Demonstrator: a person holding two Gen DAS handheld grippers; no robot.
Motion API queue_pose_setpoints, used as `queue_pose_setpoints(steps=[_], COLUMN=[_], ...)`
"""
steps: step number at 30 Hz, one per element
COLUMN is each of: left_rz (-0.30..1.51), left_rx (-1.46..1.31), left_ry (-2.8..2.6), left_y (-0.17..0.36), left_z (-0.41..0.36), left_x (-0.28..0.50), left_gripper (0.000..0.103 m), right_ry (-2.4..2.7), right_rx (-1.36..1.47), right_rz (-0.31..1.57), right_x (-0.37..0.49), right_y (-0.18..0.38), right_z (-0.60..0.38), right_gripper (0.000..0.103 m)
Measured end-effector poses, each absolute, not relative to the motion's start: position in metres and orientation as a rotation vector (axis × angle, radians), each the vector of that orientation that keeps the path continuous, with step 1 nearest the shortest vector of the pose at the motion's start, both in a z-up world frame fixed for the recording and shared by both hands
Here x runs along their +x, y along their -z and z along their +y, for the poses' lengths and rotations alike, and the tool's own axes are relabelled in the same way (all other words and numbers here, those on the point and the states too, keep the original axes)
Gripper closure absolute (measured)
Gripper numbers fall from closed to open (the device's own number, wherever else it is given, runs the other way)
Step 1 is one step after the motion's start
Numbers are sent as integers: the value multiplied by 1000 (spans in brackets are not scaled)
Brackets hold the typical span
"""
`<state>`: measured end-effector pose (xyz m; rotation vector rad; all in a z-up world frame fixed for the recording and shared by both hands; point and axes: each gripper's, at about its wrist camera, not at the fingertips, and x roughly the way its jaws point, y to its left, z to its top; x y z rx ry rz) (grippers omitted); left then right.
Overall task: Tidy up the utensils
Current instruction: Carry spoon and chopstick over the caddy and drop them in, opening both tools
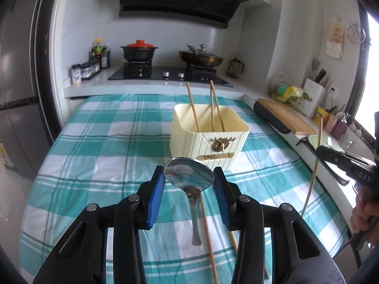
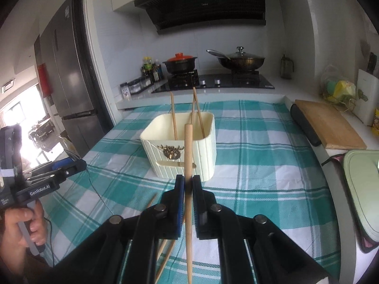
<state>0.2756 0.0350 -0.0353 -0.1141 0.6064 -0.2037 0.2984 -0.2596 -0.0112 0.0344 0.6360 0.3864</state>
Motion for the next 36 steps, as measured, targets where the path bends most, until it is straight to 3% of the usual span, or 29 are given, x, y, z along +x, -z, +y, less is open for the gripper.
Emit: queue_pose_setpoints(steps=[20, 36], left_rz=[577, 453], left_rx=[-138, -88], left_ry=[279, 254], left_y=[-12, -97], left_z=[47, 33], left_x=[286, 400], left_gripper=[62, 62], right_ry=[-399, -430], right_rx=[58, 40], right_rz=[531, 424], right_x=[292, 421], right_y=[-17, -93], right_z=[-255, -217], right_gripper=[96, 96])
